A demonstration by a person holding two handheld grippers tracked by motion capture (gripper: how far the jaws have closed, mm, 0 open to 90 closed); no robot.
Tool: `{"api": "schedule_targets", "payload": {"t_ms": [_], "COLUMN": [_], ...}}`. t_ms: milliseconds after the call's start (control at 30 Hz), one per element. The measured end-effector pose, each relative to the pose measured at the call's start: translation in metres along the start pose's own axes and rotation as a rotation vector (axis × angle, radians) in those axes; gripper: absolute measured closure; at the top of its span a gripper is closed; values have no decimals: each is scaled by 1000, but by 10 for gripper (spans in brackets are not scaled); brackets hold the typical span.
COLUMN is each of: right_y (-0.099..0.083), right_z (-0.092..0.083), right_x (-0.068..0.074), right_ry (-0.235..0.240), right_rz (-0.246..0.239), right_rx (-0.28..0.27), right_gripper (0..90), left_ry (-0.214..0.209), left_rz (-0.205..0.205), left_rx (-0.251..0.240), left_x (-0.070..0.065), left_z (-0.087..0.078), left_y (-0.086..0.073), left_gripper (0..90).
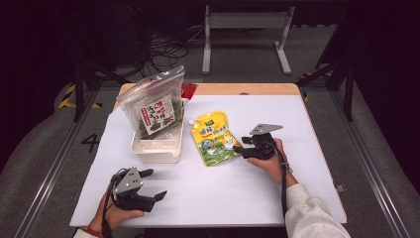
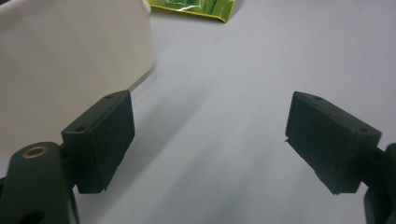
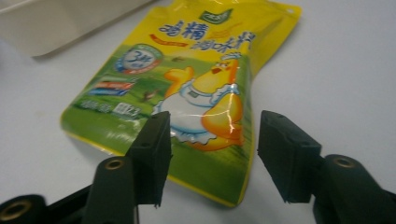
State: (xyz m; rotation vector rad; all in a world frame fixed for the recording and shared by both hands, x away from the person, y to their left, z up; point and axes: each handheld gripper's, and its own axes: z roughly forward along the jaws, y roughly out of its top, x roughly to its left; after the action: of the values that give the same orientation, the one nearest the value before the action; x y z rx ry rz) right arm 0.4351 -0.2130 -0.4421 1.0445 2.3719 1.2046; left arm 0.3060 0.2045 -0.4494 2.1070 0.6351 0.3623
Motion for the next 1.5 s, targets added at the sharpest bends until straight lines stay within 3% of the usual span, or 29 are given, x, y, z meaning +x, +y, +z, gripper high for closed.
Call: {"api": "schedule_targets", "payload": {"t_ms": [100,200,267,367,467,533,600,667,767,800,833,900,1033,1133,1233,1367,1500], "right_y": [-1,-1,0,3,6,6,7,7,9,12,14,18,25,27,29,34,31], "right_z": [12,18,21,21,22,20,18,18,18,21,26,33,45,47,48,44,36], "right_x": [-5,-8,-5,-3,1,1,-2,-6,-7,-7,-6,-4,-5,-2,-2,5,12], "right_ry": [22,87,86,73,73,92,121,150,133,125,130,116,117,108,140,125,138], "right_rz": [42,96,67,32,25,13,21,36,43,60,81,67,129,121,146,76,36], "right_rx": [38,52,85,115,135,148,163,166,137,119,132,141,131,138,145,139,126], "right_gripper": [322,335,332,418,481,552,576,535,456,391,340,283,252,282,471,665,733], "left_ry": [-9,-15,-21,-24,-47,-88,-98,-104,-111,-117,-119,-130,-146,-149,-154,-159,-179], "left_rz": [22,28,28,50,28,20,44,54,49,45,44,52,64,63,58,43,31], "left_rx": [19,23,30,37,31,45,64,76,68,64,65,69,66,67,70,71,63], "left_x": [-3,-5,-5,-7,-7,-7,-9,-10,-9,-8,-7,-8,-11,-10,-9,-8,-8], "left_z": [4,6,7,8,11,14,18,21,21,21,22,23,23,24,26,28,32], "left_y": [1,1,1,3,5,5,5,6,7,7,8,8,9,9,10,11,14], "left_gripper": [162,158,158,165,170,173,170,169,169,169,169,167,159,159,159,159,160]}}
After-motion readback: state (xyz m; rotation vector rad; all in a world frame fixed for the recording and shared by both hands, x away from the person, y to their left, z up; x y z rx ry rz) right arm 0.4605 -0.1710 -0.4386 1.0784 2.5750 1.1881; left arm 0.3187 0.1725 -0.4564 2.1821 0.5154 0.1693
